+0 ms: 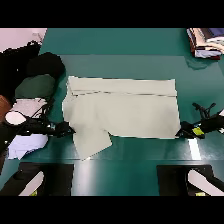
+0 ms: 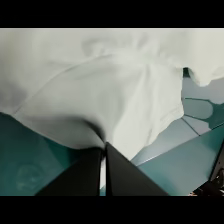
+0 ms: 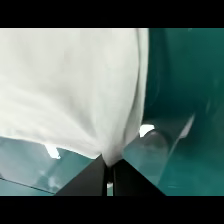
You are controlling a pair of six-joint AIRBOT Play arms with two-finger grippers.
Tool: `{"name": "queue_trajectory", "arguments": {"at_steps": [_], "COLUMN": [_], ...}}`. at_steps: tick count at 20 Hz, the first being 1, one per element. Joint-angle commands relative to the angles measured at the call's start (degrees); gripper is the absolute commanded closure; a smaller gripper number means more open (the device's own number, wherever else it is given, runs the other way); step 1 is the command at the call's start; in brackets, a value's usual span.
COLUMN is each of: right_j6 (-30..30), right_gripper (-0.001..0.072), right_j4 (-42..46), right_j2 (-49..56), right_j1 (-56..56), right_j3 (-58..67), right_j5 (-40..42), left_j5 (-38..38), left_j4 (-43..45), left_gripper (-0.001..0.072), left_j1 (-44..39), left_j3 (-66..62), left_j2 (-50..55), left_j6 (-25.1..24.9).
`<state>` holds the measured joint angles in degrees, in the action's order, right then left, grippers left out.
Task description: Fold the shirts.
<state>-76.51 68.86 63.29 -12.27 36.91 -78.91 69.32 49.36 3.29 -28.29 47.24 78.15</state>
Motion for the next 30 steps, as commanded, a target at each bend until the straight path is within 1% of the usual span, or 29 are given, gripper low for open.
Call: {"name": "queue_trajectory", "arguments": {"at_steps": [1, 3, 5, 6, 7, 9, 10, 13, 17, 19, 21, 24, 25, 26, 27, 28, 29, 30], "right_j6": [0.09, 0.04, -0.50, -0.59, -0.61, -0.63, -0.61, -0.57, -0.57, -0.55, -0.55, -0.57, -0.57, -0.57, -0.55, -0.55, -0.52, -0.52], "right_gripper": [0.0694, 0.0694, 0.0695, 0.0695, 0.0695, 0.0695, 0.0695, 0.0695, 0.0695, 0.0694, 0.0694, 0.0694, 0.0693, 0.0683, 0.0544, 0.0326, 0.0303, 0.0303], "right_j4": [6.49, 9.01, 10.97, 11.74, 11.87, 11.67, 11.67, 10.62, 4.68, 1.03, -2.23, -5.22, -6.45, -8.00, -9.49, -10.95, -12.31, -12.74], "right_j2": [-5.97, -11.17, -16.37, -18.80, -20.68, -21.46, -20.57, -12.59, 2.08, 9.73, 16.44, 24.04, 26.10, 28.11, 29.75, 31.21, 32.28, 33.03], "right_j1": [2.54, 2.51, 2.51, 2.51, 2.51, 2.51, 2.51, 2.54, 2.51, 2.51, 2.51, 2.54, 2.51, 2.51, 2.51, 2.51, 2.51, 2.51], "right_j3": [1.84, 1.79, 1.79, 1.97, 2.82, 6.23, 8.26, 15.41, 25.03, 29.83, 34.29, 40.98, 43.08, 45.22, 47.10, 48.85, 50.34, 51.69], "right_j5": [-5.64, -10.43, -15.32, -16.50, -16.92, -16.15, -14.80, -10.08, -0.83, -0.11, -0.13, 0.66, 0.70, 0.66, 0.31, 0.22, -0.46, -1.44], "left_j5": [7.04, 12.07, 19.10, 21.05, 21.35, 16.44, 13.77, 7.63, -2.91, -6.60, -8.31, -10.47, -11.28, -12.04, -13.14, -13.97, -14.88, -14.69], "left_j4": [7.28, 7.93, 5.68, 4.48, 4.35, 4.59, 4.63, 4.68, 4.61, 3.76, 2.49, 1.97, 1.25, 0.44, -0.13, -0.50, -0.68, -1.46], "left_gripper": [0.0687, 0.0686, 0.0685, 0.0684, 0.0685, 0.0685, 0.0685, 0.0683, 0.0683, 0.0683, 0.0682, 0.0682, 0.0682, 0.0682, 0.0679, 0.0514, 0.0261, 0.0207], "left_j1": [0.02, 0.02, 0.02, 0.02, 0.02, 0.02, 0.02, 0.02, 0.02, 0.02, 0.02, 0.02, 0.02, 0.02, 0.02, 0.02, 0.02, 0.04], "left_j3": [-2.71, -2.71, -2.73, -3.08, -4.42, -8.09, -9.77, -14.67, -23.06, -27.91, -32.22, -36.87, -37.70, -38.10, -38.12, -38.12, -38.14, -38.40], "left_j2": [-6.12, -12.46, -17.55, -18.97, -19.45, -17.88, -16.24, -5.99, 11.15, 19.04, 25.90, 33.03, 34.53, 35.65, 36.30, 36.57, 36.57, 36.57], "left_j6": [4.42, 7.61, 10.95, 11.58, 11.98, 11.61, 9.94, 5.01, 2.58, 2.40, 2.36, 2.14, 1.22, 0.68, 0.68, 0.74, 1.01, 0.94]}}
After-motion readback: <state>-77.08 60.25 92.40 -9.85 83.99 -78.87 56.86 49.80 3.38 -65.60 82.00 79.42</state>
